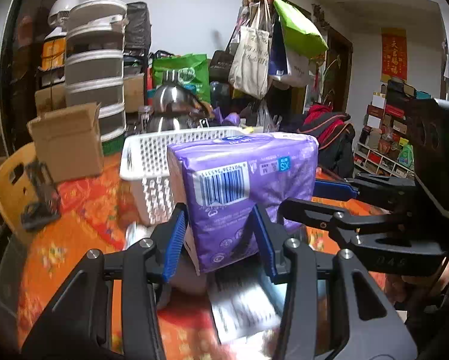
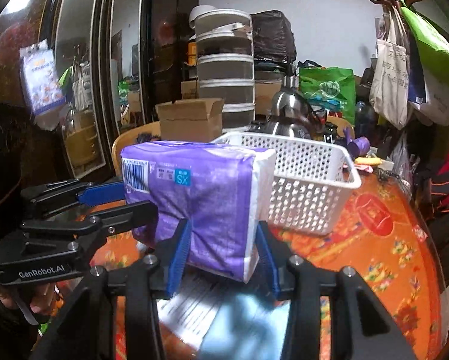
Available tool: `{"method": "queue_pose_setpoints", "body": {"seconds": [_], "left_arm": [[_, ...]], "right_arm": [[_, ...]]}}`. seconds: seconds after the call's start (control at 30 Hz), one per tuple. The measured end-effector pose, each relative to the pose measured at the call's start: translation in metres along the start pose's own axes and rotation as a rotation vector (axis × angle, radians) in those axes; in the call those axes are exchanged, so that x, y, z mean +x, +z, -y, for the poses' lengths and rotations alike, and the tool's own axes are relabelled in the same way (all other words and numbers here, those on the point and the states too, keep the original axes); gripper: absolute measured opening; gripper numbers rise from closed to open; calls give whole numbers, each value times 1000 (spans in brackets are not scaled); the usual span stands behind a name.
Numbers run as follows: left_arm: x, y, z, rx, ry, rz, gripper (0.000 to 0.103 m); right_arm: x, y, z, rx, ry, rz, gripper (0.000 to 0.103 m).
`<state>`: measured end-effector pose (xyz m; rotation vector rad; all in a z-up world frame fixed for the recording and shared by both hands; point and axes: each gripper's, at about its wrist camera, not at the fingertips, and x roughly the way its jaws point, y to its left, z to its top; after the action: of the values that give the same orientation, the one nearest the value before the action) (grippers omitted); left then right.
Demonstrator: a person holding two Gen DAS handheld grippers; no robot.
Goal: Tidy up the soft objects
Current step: 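Lift the purple tissue pack and drop it into the white basket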
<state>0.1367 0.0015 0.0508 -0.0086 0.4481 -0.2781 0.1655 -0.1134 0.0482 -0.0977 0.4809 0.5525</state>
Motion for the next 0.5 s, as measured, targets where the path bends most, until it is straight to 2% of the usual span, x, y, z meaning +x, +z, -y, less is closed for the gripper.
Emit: {"method": "queue_pose_setpoints", "body": {"seconds": [0.27, 0.4, 0.5], "left_arm": [[50, 93, -12, 9, -15, -6, 42], [96, 134, -24, 5, -14, -49, 42], [133, 150, -35, -4, -6, -94, 42]], "right_arm": [[17, 71, 44, 25, -11, 7, 43], [39, 103, 68, 38, -35, -4, 44], [65, 118, 88, 63, -38, -39, 43]]}}
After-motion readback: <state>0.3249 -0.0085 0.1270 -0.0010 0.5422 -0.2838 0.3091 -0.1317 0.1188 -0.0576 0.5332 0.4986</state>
